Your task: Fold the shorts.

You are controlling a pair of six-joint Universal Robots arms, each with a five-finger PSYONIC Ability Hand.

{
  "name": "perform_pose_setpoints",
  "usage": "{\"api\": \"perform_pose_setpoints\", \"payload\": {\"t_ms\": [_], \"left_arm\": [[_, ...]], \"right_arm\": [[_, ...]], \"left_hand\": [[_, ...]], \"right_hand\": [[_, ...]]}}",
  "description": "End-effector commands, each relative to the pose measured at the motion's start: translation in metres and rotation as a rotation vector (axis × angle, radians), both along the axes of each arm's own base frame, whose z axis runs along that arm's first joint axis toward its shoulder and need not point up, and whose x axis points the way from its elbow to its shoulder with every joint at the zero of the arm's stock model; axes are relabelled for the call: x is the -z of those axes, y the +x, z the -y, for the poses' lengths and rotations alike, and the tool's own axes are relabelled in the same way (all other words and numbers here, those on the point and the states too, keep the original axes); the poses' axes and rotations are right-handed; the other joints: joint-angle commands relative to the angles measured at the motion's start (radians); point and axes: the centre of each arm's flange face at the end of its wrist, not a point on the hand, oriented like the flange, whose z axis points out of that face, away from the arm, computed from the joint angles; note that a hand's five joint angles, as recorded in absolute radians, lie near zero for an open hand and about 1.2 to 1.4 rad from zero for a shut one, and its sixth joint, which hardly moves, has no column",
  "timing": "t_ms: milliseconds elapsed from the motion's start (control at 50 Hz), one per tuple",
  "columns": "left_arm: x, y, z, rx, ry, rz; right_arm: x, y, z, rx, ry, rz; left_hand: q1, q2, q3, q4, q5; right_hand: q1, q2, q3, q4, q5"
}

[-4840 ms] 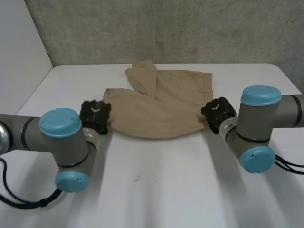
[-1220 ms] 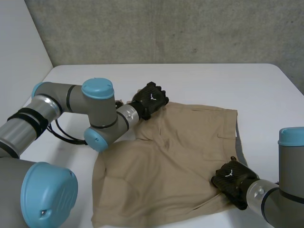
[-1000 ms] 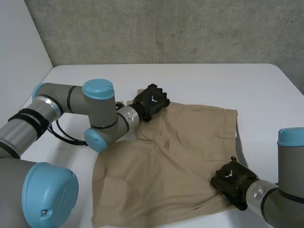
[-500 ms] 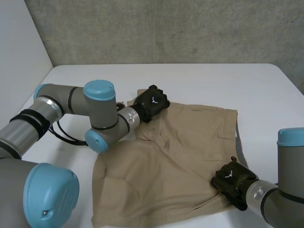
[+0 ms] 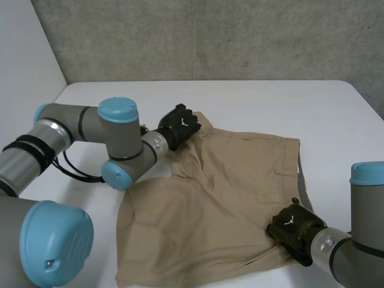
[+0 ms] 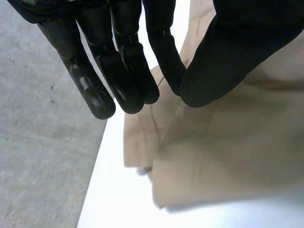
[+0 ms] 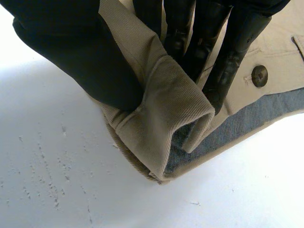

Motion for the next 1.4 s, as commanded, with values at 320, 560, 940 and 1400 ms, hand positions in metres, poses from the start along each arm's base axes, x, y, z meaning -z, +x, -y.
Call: {"api": "perform_pose_setpoints", "payload": {"t_ms": [320, 560, 940, 1400], "left_arm": [[-0.018, 0.086, -0.024, -0.232, 0.14, 0.161], [-0.005, 0.095, -0.039, -0.292, 0.181, 0.213], [-0.024, 0.098, -0.048, -0.372, 0.315, -0.087], [-0.064, 0.097, -0.046, -0.34, 0.197, -0.332]], "right_arm": [[0.0, 0.0, -0.001, -0.001, 0.0, 0.001], [-0.001, 0.0, -0.001, -0.001, 0.0, 0.001], [-0.001, 0.001, 0.001, 0.0, -0.015, 0.005], [-0.001, 0.001, 0.002, 0.001, -0.022, 0.008]], "left_hand": [[0.275, 0.203, 0.21, 0.203, 0.242], [0.071, 0.0, 0.006, 0.0, 0.038], [-0.609, -0.68, -0.674, -0.68, -0.642], [-0.491, -0.562, -0.556, -0.563, -0.524]], "right_hand": [[0.428, 0.207, 0.209, 0.205, 0.217], [0.428, 0.207, 0.209, 0.205, 0.217], [0.428, 0.207, 0.209, 0.205, 0.217], [0.428, 0.207, 0.209, 0.205, 0.217]]}}
